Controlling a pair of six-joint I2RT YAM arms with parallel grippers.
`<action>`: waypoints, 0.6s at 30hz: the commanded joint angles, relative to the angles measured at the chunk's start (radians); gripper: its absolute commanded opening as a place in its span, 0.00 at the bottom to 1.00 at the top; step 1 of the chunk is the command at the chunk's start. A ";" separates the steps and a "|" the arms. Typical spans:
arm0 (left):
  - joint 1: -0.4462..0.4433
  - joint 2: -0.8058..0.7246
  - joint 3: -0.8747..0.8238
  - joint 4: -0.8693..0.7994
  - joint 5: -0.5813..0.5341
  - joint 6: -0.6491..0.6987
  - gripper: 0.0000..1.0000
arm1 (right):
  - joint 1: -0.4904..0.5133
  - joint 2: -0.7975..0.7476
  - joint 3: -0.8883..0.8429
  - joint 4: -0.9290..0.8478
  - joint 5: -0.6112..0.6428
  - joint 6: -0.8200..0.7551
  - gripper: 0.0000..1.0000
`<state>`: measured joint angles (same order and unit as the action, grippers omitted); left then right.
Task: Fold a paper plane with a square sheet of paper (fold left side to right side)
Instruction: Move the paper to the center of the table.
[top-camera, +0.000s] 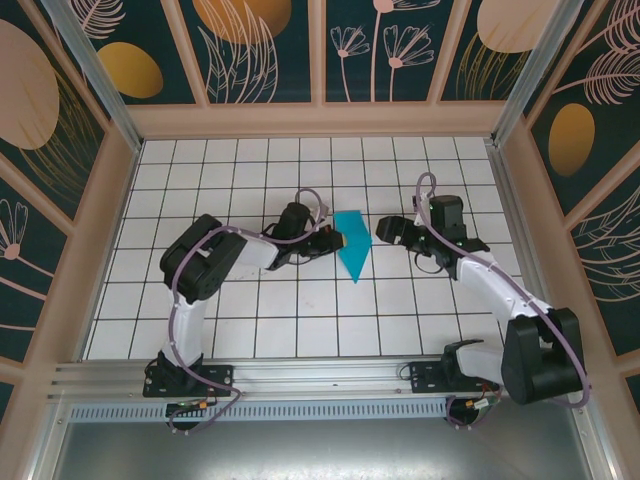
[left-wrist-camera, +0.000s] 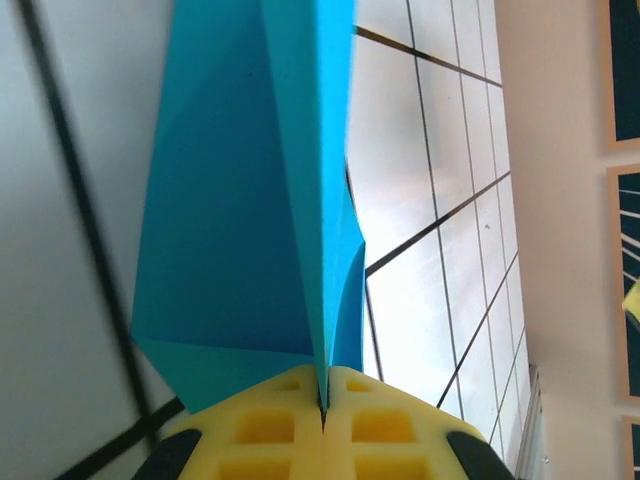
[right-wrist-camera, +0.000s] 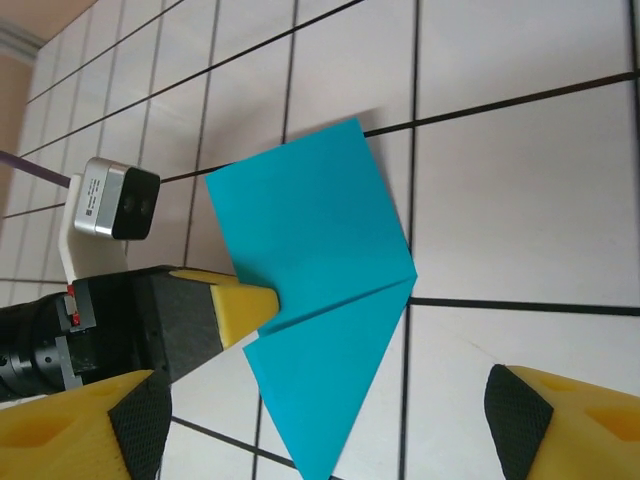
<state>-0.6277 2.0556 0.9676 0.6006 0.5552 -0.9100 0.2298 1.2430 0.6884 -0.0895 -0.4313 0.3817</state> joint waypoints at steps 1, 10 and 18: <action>0.036 -0.086 -0.075 0.009 0.067 0.085 0.00 | -0.002 0.063 -0.011 0.112 -0.153 -0.011 0.85; 0.108 -0.222 -0.250 0.059 0.215 0.176 0.00 | -0.001 0.241 -0.015 0.419 -0.369 -0.003 0.83; 0.113 -0.249 -0.291 0.093 0.253 0.186 0.00 | 0.034 0.455 0.022 0.595 -0.490 -0.007 0.74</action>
<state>-0.5198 1.8290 0.6903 0.6437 0.7677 -0.7517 0.2455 1.6600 0.6849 0.3763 -0.8219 0.3809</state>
